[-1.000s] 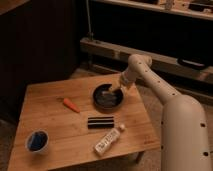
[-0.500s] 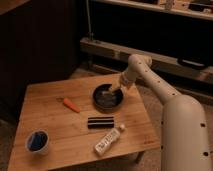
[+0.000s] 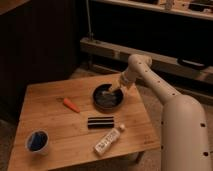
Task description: Drag the ceramic bowl in a circle
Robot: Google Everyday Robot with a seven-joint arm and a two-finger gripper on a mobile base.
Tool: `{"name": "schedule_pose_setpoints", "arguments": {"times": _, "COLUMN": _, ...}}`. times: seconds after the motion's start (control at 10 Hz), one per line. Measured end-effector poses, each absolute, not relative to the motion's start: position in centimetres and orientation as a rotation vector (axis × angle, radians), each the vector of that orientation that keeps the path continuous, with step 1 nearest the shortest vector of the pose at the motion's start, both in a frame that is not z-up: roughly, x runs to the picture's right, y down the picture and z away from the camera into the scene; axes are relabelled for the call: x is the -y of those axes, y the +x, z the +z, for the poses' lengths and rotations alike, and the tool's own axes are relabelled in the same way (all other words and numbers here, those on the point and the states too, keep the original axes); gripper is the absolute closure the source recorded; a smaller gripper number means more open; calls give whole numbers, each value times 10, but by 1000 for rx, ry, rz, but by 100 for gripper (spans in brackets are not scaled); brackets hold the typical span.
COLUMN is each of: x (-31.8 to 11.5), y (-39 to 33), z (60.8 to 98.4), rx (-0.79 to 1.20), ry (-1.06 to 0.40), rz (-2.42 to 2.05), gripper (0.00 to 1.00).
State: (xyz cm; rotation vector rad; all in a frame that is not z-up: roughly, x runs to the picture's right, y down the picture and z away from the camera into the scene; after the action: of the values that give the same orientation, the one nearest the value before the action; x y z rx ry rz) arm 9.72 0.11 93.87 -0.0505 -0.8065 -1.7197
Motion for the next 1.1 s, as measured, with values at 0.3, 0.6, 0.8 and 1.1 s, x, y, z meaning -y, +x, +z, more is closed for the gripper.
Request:
{"name": "schedule_pose_setpoints", "arguments": {"times": 0.3, "x": -1, "y": 97, "z": 939, "rx": 807, "ry": -51, "rz": -1720, "gripper": 20}}
{"name": "schedule_pose_setpoints", "arguments": {"times": 0.6, "x": 0, "y": 101, "z": 943, "rx": 796, "ry": -35, "rz": -1697, "gripper": 20}}
{"name": "schedule_pose_setpoints", "arguments": {"times": 0.8, "x": -1, "y": 106, "z": 952, "rx": 795, "ry": -34, "rz": -1670, "gripper": 20}}
{"name": "schedule_pose_setpoints", "arguments": {"times": 1.1, "x": -9, "y": 110, "z": 962, "rx": 774, "ry": -74, "rz": -1660, "gripper": 25}}
